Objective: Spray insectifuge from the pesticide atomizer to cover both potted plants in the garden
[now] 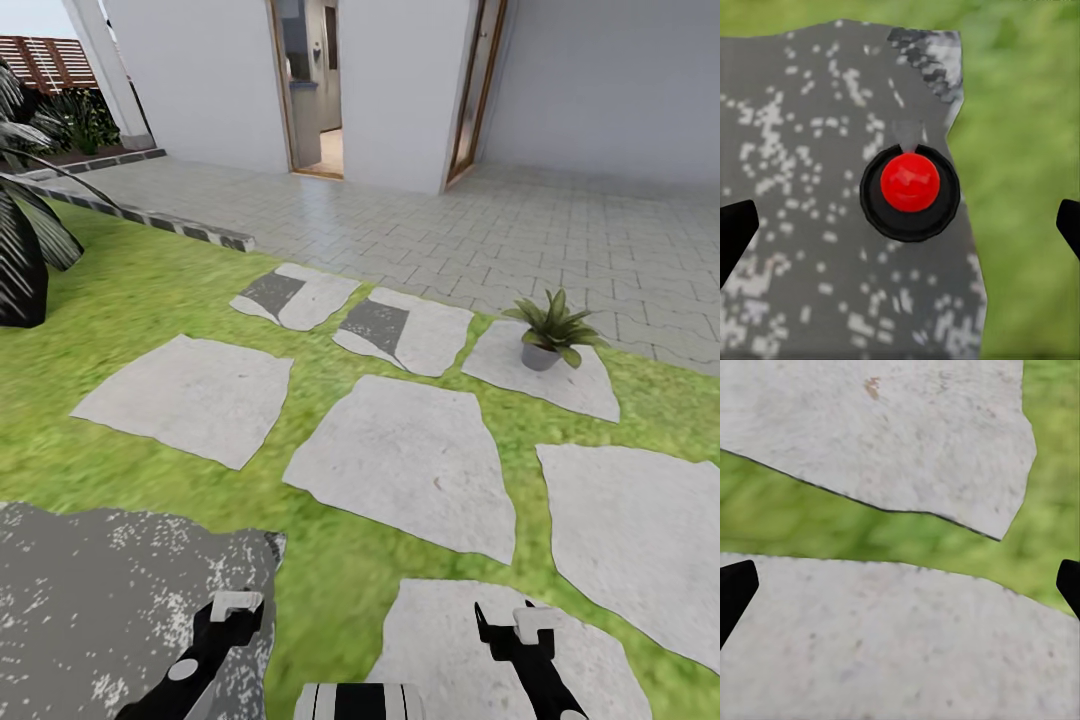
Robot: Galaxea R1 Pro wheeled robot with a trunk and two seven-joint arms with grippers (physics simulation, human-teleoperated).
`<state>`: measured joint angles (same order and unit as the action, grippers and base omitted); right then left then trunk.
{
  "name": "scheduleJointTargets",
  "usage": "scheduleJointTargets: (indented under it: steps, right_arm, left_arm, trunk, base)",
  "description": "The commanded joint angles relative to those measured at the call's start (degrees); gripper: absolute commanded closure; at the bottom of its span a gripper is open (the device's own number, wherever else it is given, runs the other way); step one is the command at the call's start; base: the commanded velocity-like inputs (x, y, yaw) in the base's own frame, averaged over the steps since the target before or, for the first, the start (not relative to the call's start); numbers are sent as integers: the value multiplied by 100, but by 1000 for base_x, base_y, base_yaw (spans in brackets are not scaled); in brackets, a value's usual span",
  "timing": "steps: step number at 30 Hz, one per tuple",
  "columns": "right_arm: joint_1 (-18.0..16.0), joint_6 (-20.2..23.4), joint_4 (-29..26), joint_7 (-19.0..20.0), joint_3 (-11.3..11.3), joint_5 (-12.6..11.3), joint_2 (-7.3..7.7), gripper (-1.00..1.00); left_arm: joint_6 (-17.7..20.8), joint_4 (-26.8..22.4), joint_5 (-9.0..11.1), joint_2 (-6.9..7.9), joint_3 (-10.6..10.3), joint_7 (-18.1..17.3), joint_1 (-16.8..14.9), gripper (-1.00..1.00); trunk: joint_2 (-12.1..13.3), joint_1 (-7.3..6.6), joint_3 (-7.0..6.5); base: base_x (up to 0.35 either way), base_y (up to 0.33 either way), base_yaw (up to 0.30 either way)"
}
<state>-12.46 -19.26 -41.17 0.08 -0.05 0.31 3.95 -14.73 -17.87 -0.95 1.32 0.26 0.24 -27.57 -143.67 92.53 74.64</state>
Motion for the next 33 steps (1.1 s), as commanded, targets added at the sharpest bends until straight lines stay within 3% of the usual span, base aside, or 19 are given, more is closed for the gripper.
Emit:
scheduleJointTargets:
  steps: [1,4,10,19,33]
  right_arm:
    - [-2,-17,3,1,-2,4,1,-100]
    - [-2,-17,3,1,-3,3,1,-100]
    - [-2,-17,10,1,5,4,1,-100]
    - [-2,-17,12,1,5,4,1,-100]
    - [-2,-17,12,1,-1,4,1,-100]
  left_arm:
    - [-20,0,-10,0,22,2,2,-100]
    - [-57,-1,-10,0,94,2,4,-100]
    - [-643,59,-10,0,155,2,6,-100]
    - [-696,64,-10,-4,159,2,8,-100]
    - [-709,60,-10,-9,159,2,8,-100]
  trunk:
    - [-1,-1,4]
    - [-1,-1,5]
    - [-9,14,172]
    - [-21,38,452]
    - [-21,38,514]
  base:
    - [0,0,2]
    - [0,0,0]
    - [0,0,0]
    - [0,0,0]
    - [0,0,-11]
